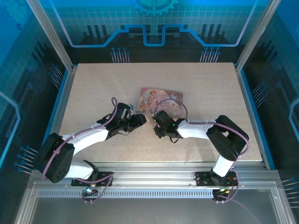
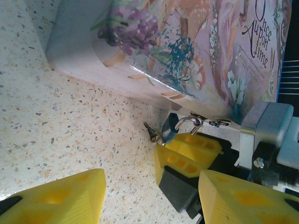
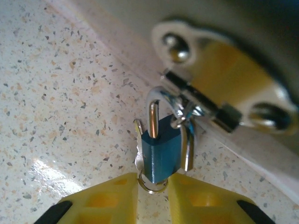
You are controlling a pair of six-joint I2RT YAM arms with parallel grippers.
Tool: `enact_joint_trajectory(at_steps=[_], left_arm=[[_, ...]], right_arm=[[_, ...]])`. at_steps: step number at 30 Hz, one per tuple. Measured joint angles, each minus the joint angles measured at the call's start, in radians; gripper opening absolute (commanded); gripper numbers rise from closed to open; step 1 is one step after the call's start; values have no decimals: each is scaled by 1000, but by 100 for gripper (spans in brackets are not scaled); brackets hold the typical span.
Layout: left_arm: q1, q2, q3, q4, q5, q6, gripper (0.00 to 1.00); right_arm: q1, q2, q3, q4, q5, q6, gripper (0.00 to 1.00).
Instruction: Unlock a padlock with a key
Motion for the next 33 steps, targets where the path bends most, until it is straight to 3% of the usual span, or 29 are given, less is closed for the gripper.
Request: enact_joint_trajectory(at_steps=[4,33], left_arm=[[0,0,0,0,0,0,56],[0,-7,-84,32,53,0,59]], right_arm=[[-1,0,5,13,5,-8,0],[-37,-115,73,-234,-27,-394,0]])
